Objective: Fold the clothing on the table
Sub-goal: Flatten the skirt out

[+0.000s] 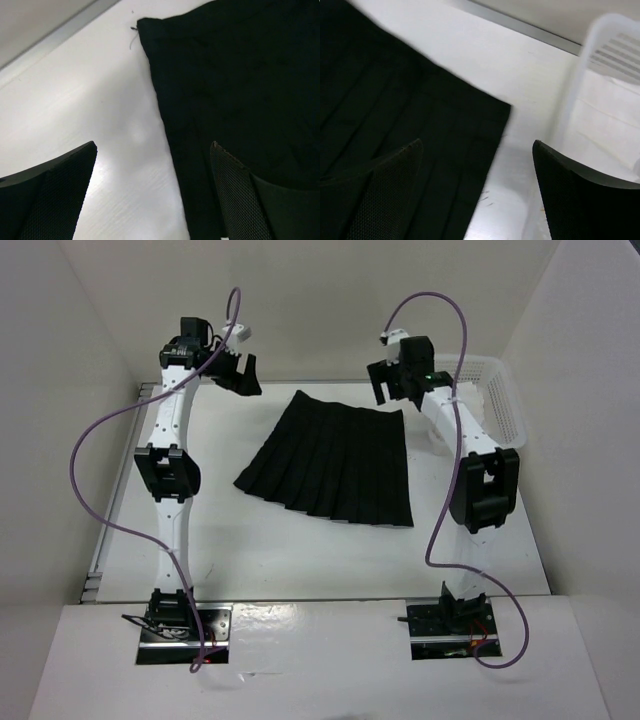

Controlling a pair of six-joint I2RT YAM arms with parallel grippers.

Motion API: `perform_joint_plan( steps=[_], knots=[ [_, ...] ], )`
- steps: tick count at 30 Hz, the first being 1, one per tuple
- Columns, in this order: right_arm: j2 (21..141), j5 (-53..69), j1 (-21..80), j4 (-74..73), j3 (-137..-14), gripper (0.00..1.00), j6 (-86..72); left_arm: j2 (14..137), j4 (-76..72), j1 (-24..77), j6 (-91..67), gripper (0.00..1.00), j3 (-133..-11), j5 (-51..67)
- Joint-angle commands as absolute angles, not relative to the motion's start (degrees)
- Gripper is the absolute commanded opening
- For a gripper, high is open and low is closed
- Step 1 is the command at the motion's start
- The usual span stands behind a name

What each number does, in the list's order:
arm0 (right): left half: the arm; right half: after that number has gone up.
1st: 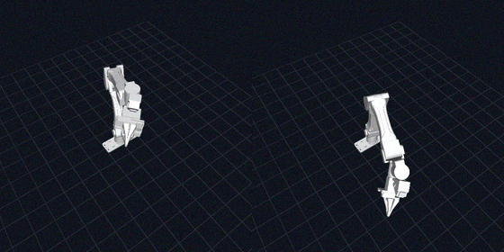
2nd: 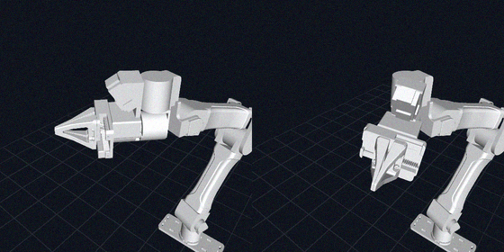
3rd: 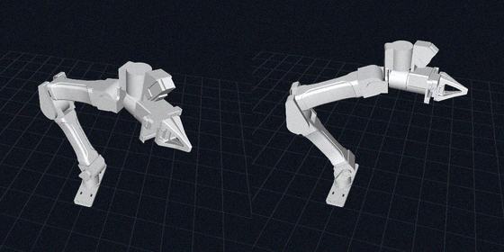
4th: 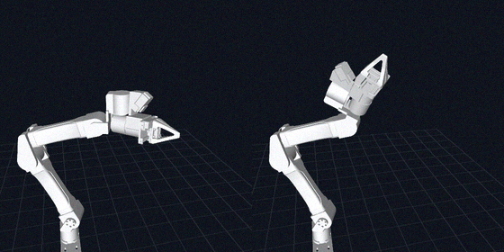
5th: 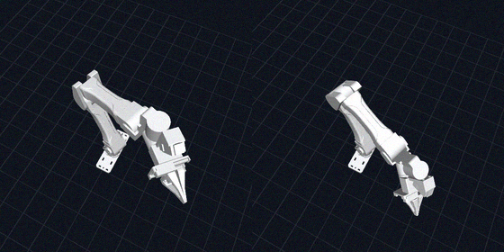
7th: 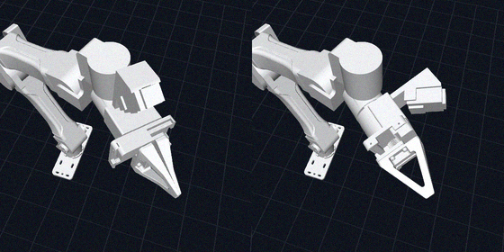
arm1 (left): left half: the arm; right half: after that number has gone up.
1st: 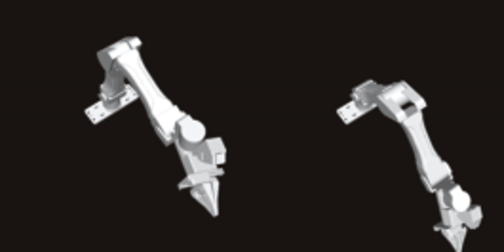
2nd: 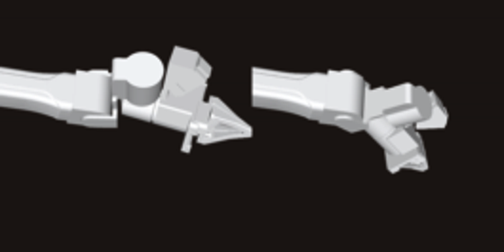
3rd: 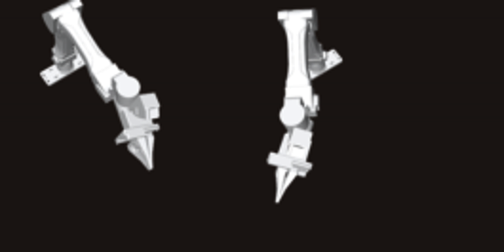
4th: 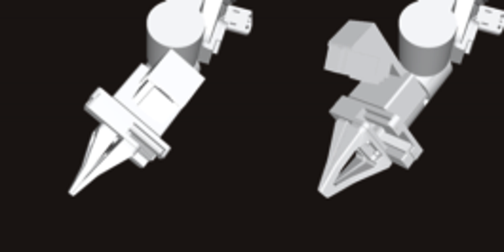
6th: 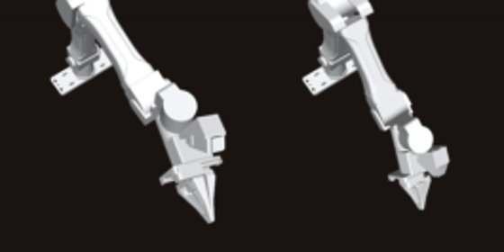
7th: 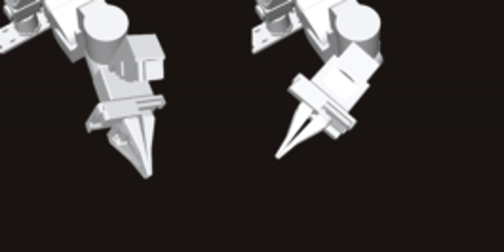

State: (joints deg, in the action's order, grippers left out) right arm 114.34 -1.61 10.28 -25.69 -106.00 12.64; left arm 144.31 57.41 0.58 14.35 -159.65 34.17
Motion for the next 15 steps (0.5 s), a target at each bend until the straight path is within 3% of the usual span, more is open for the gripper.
perform_joint_plan(
  steps=[1,8,15],
  knots=[
    [107.1,2.2,17.3,-29.8,-105.1,0.95,15.6,136.3,61.1,2.2,11.3,1.0,-157.3,32.8],
    [109.2,1.0,28.8,-38.8,-102.6,0.99,19.0,116.3,53.3,5.1,7.8,1.0,-136.4,26.7],
    [113.6,-0.4,30.4,-37.4,-103.4,0.99,18.5,96.6,47.3,5.2,6.4,1.0,-110.0,12.8]
  ],
)
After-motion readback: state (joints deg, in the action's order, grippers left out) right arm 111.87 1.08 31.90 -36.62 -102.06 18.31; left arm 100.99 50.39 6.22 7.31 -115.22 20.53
